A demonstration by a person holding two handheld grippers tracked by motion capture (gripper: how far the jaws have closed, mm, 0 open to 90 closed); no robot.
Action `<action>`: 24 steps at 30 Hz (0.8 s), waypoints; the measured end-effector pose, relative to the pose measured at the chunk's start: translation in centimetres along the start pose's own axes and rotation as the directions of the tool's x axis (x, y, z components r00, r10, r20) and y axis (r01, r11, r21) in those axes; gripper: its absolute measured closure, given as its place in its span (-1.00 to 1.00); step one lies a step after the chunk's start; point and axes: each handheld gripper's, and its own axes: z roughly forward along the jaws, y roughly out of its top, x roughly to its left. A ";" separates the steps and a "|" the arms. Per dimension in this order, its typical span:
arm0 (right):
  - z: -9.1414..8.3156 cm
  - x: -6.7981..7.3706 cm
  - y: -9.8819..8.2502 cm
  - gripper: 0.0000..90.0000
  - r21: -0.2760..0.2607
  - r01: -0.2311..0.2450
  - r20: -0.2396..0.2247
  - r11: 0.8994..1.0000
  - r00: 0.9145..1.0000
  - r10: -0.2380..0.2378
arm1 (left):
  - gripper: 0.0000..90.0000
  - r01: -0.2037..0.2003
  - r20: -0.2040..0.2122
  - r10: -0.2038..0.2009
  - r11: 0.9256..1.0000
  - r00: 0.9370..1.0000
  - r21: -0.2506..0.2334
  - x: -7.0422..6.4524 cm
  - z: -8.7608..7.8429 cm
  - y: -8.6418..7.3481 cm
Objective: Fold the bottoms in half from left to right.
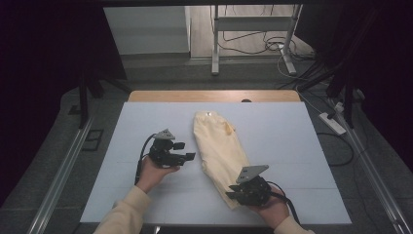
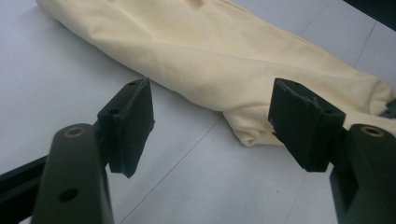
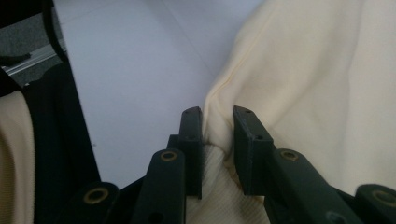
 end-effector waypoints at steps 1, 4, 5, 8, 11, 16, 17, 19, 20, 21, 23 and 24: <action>0.1 0.4 0.2 0.64 -0.003 0.012 0.000 1.000 1.000 -0.012 | -0.31 0.000 0.000 0.000 1.000 1.000 0.002 0.0 0.0 0.0; 0.8 1.2 0.5 0.60 0.005 0.057 0.009 0.998 0.998 -0.057 | -0.32 0.000 0.000 0.000 1.000 1.000 0.003 0.0 0.1 0.0; 1.1 1.4 0.5 0.58 0.020 0.067 0.019 0.998 0.998 -0.068 | -0.32 -0.001 0.001 0.001 1.000 1.000 0.003 0.0 0.0 0.0; 1.3 1.2 0.3 0.56 0.021 0.064 0.011 0.998 0.998 -0.065 | -0.32 -0.002 0.002 0.002 1.000 1.000 0.001 -0.1 0.0 0.0; 1.0 0.7 0.1 0.55 0.014 0.050 0.007 0.999 0.999 -0.050 | -0.32 -0.002 0.003 0.002 1.000 1.000 0.000 -0.1 -0.1 0.0; 0.6 0.1 -0.1 0.52 0.015 0.031 0.008 0.999 0.999 -0.032 | -0.33 -0.004 0.004 0.004 1.000 1.000 0.002 0.0 -0.1 0.0; 0.7 0.1 -0.2 0.51 0.013 0.026 0.004 1.000 1.000 -0.026 | -0.33 -0.004 0.004 0.004 1.000 1.000 0.003 0.0 -0.1 0.0; 0.7 0.0 -0.2 0.43 0.012 0.023 -0.004 1.000 1.000 -0.023 | -0.33 -0.003 0.003 0.003 1.000 1.000 0.001 0.0 -0.1 0.0; 0.7 0.0 -0.2 0.37 0.011 0.022 -0.006 1.000 1.000 -0.022 | -0.33 -0.004 0.002 0.004 1.000 1.000 -0.001 0.0 -0.1 0.0; 0.6 0.0 -0.2 0.27 0.006 0.019 -0.009 1.000 1.000 -0.019 | -0.33 -0.004 0.002 0.004 1.000 1.000 -0.002 0.0 -0.1 0.0; 0.3 -0.1 -0.2 0.11 -0.021 0.015 -0.012 1.000 1.000 -0.015 | -0.33 -0.003 0.002 0.003 1.000 1.000 -0.003 0.0 -0.2 0.0; 0.1 -0.2 -0.2 0.06 -0.031 0.009 -0.009 0.999 1.000 -0.010 | -0.33 -0.002 0.002 0.002 1.000 1.000 -0.004 0.0 -0.2 0.0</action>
